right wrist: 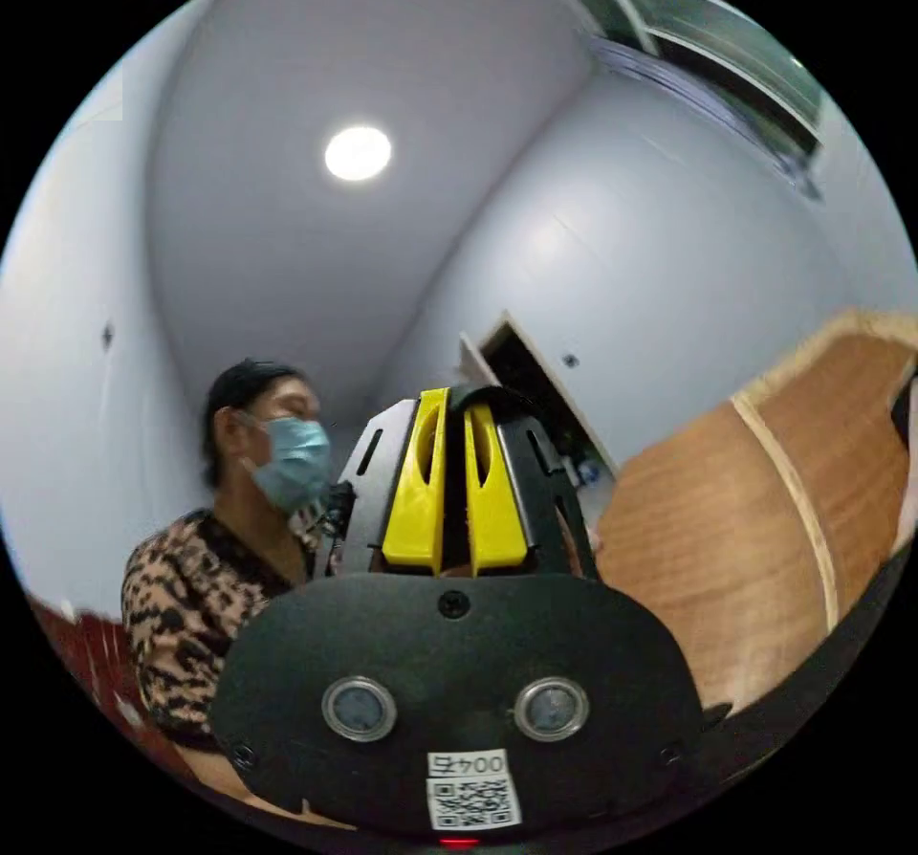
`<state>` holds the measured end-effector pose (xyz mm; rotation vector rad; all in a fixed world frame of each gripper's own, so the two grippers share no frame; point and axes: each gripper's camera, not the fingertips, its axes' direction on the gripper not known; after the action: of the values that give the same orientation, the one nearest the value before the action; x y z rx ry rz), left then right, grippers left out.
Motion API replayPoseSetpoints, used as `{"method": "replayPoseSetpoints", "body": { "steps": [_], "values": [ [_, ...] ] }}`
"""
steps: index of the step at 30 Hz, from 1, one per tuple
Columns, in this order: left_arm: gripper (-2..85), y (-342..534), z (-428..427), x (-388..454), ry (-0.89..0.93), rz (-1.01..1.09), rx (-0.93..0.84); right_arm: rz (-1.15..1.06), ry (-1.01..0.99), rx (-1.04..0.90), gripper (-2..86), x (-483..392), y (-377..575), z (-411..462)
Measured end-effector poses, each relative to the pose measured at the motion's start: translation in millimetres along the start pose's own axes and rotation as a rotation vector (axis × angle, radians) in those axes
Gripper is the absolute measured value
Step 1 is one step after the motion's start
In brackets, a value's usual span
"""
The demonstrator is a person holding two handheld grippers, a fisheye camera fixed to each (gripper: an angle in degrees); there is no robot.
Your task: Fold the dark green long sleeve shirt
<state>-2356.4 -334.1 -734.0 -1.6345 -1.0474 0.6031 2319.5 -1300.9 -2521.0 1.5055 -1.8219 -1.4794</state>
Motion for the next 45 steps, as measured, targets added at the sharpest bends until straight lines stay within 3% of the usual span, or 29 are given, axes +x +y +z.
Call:
{"method": "replayPoseSetpoints", "body": {
  "steps": [3, 5, 8, 10, 12, 17, 23, 31, 34, 39, 45],
  "values": [
    [1.2, 8.5, 53.0, -123.8, -0.242, -0.285, -0.078, 0.321, 0.193, -0.025, 3.3, 106.2, -13.1, 26.4],
    [1.1, -23.4, 98.1, -160.8, -0.427, -0.232, -0.151, 0.397, 0.292, -0.087, 3.3, 157.7, -43.8, 55.4],
    [1.1, -131.1, 168.8, -155.5, -0.415, -0.118, -0.101, 0.277, 0.418, -0.186, 3.2, 170.0, -146.3, 135.6],
    [1.3, -222.2, 208.7, -72.7, -0.415, 0.204, 0.003, 0.014, 0.514, -0.153, 3.1, 112.5, -236.6, 193.8],
    [1.4, -260.9, 213.4, -13.7, -0.375, 0.354, 0.127, -0.2, 0.54, -0.072, 3.1, 53.2, -284.8, 219.9],
    [1.5, -247.6, 209.6, 38.4, -0.344, 0.495, 0.167, -0.369, 0.464, -0.05, 3.4, -5.8, -315.4, 248.2],
    [1.4, -86.6, 215.2, -88.5, -0.537, 0.388, -0.164, -0.125, 0.527, -0.312, 3.6, 110.0, -208.3, 252.0],
    [1.5, 209.5, 256.9, -396.2, -0.895, -0.026, -0.792, 0.382, 0.816, -0.678, 3.8, 396.5, 91.2, 248.4],
    [1.6, 256.4, 265.8, -451.5, -0.916, -0.159, -0.93, 0.506, 0.89, -0.859, 3.9, 456.6, 177.7, 260.9],
    [1.8, 267.2, 292.5, -474.1, -0.954, -0.039, -1.069, 0.467, 1.008, -1.18, 3.8, 493.0, 250.1, 299.3],
    [2.2, 295.4, 271.8, -519.7, -0.844, -0.129, -1.234, 0.624, 0.988, -1.203, 4.2, 522.3, 286.8, 294.1]
  ]
}}
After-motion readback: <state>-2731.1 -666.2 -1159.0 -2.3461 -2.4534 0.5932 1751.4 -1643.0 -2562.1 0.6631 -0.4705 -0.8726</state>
